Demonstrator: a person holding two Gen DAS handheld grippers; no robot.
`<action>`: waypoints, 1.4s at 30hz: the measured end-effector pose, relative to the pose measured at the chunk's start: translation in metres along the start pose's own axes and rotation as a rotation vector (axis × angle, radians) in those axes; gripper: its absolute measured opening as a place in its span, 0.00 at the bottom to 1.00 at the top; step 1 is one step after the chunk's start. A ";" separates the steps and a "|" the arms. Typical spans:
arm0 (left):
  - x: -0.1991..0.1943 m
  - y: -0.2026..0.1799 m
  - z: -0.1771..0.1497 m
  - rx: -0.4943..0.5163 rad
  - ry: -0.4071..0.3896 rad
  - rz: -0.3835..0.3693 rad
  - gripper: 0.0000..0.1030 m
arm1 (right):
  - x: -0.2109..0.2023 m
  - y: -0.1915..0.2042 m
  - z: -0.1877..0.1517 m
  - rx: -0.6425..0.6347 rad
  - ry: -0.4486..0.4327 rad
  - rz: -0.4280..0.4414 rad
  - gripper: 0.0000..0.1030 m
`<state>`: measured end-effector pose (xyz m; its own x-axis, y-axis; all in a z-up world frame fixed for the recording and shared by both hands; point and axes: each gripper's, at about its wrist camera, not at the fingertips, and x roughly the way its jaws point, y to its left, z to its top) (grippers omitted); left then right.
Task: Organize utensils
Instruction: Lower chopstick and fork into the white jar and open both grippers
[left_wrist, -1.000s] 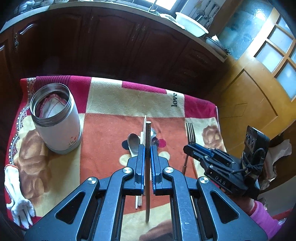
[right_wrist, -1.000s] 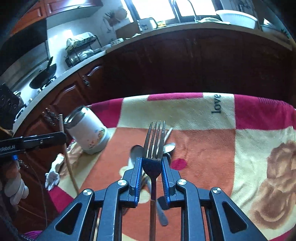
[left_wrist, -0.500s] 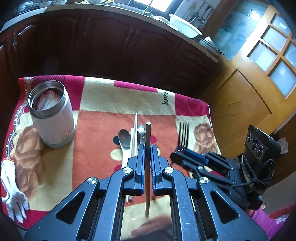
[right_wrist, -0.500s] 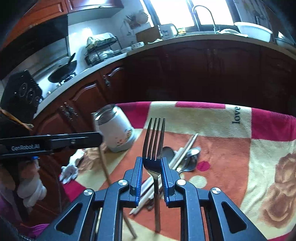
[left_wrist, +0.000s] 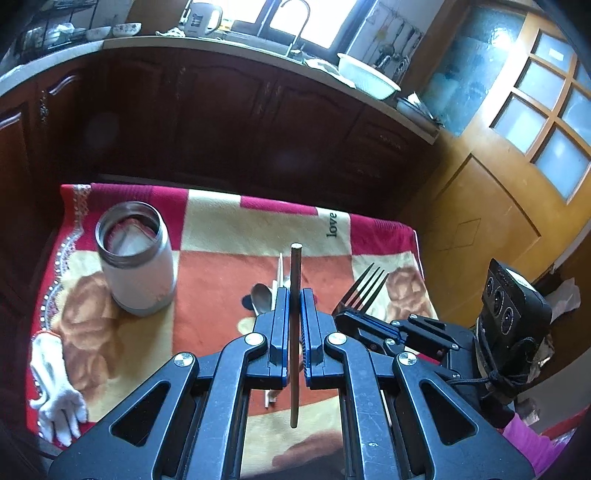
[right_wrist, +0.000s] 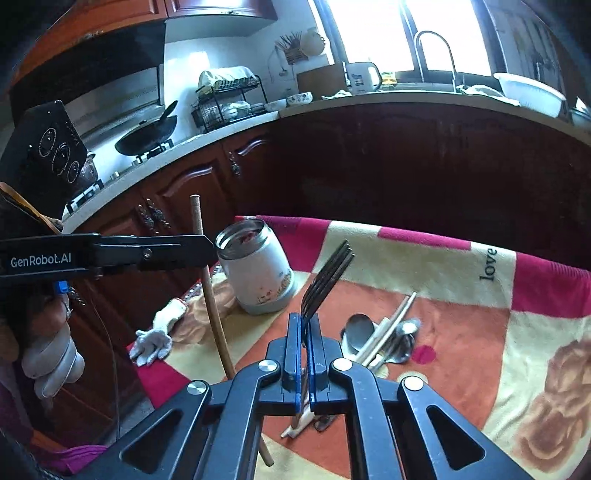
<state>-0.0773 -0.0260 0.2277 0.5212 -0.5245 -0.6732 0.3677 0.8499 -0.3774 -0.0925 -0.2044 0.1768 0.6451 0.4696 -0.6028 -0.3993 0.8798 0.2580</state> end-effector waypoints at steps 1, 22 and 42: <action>-0.005 0.003 0.003 -0.006 -0.009 -0.001 0.04 | -0.001 0.001 0.003 0.000 -0.004 0.007 0.02; -0.091 0.100 0.135 -0.043 -0.332 0.297 0.04 | 0.056 0.076 0.157 -0.132 -0.209 0.036 0.02; 0.043 0.164 0.123 -0.105 -0.084 0.355 0.04 | 0.202 0.052 0.140 -0.131 0.125 0.063 0.02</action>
<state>0.1001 0.0841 0.2149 0.6646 -0.1952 -0.7212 0.0745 0.9778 -0.1960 0.1085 -0.0536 0.1744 0.5329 0.5037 -0.6799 -0.5231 0.8277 0.2032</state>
